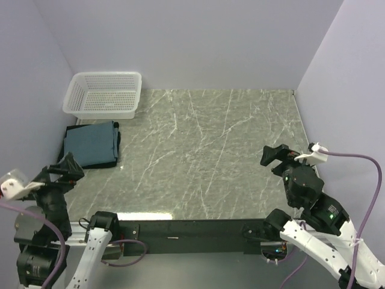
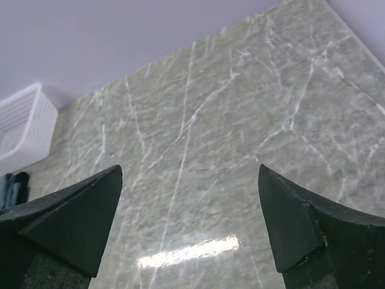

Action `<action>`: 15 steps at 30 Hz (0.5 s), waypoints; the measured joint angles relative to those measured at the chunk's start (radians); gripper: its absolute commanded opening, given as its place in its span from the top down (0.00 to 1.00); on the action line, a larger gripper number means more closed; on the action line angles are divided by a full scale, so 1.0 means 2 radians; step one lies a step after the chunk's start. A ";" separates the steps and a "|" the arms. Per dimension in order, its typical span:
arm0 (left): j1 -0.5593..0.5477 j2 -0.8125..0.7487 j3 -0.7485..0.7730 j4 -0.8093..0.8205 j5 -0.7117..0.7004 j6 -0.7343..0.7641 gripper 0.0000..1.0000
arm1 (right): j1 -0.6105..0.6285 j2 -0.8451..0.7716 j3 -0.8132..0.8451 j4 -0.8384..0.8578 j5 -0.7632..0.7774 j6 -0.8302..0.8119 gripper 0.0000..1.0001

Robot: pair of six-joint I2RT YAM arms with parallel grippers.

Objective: Fold and stack the t-shirts
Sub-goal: Reset both grippers

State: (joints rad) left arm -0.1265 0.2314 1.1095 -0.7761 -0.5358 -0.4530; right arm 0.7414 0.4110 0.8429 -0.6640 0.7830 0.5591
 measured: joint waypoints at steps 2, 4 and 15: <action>-0.003 -0.028 -0.021 0.005 -0.019 -0.002 0.00 | -0.001 -0.020 -0.020 0.005 0.011 -0.003 0.00; -0.004 -0.057 -0.047 0.012 -0.032 -0.002 0.01 | -0.001 -0.034 -0.041 0.012 0.018 -0.009 0.00; -0.004 -0.114 -0.138 0.066 -0.080 -0.011 0.00 | -0.001 -0.063 -0.077 0.039 0.024 -0.039 0.00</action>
State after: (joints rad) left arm -0.1345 0.0036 0.8345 -0.6445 -0.6949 -0.4744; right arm 0.7387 0.2859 0.6884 -0.5861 0.8307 0.4805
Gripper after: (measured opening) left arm 0.995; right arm 0.999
